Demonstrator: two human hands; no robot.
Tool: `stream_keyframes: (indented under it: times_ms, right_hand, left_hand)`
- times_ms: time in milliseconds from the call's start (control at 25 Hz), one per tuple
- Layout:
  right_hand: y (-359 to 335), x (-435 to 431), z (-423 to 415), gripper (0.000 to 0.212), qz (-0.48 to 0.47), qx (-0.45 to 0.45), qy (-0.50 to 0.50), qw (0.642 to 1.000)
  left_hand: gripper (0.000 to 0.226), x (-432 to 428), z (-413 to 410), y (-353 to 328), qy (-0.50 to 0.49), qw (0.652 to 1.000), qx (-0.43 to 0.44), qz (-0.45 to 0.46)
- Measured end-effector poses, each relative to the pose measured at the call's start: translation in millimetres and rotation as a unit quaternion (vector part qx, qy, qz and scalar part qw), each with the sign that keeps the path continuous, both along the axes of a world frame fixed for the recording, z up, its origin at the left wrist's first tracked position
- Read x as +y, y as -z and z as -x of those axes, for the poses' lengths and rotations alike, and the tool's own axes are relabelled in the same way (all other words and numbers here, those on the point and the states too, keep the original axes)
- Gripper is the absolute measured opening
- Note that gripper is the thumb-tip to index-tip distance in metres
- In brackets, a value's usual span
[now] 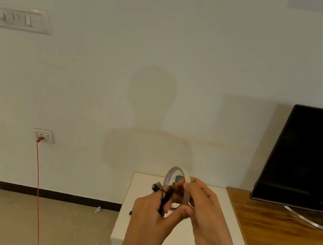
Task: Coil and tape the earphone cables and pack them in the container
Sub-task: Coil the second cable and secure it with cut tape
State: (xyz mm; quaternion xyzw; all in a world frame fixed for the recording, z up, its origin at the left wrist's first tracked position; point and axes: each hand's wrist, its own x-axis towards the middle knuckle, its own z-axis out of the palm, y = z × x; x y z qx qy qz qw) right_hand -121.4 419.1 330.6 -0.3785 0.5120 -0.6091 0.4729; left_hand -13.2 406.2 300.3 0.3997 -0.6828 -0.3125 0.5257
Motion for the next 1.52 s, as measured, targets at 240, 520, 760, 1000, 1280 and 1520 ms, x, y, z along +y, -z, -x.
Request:
stream_keyframes:
  times_ms: [240,520,760,1000,1280,1520]
  right_hand:
    - [1.3,5.3,1.3,0.028,0.057,0.08,-0.038,0.994]
    - [12.2,4.2,-2.4,0.036,0.072,0.076,-0.079,0.991]
    - [14.5,3.9,-2.7,0.039,0.073,0.084,-0.087,0.99]
    - [14.1,1.8,-3.7,0.042,0.069,0.082,-0.082,0.991]
    - [11.8,6.6,-3.5,0.046,0.073,0.07,-0.1,0.99]
    - [12.4,5.8,-3.4,0.045,0.076,0.075,-0.084,0.991]
  left_hand:
    - [0.067,-17.9,-7.1,-18.2,-0.026,0.959,0.217,-0.18]
    - [0.033,-23.5,-3.4,-16.4,-0.025,0.916,0.3,-0.263]
    - [0.048,-21.0,-4.0,-21.4,-0.052,0.913,0.317,-0.254]
    - [0.049,-21.4,-4.0,-22.5,-0.058,0.913,0.323,-0.243]
    - [0.042,-22.7,-3.0,-21.9,-0.058,0.897,0.344,-0.271]
    - [0.041,-21.3,-0.3,-20.3,-0.067,0.898,0.351,-0.257]
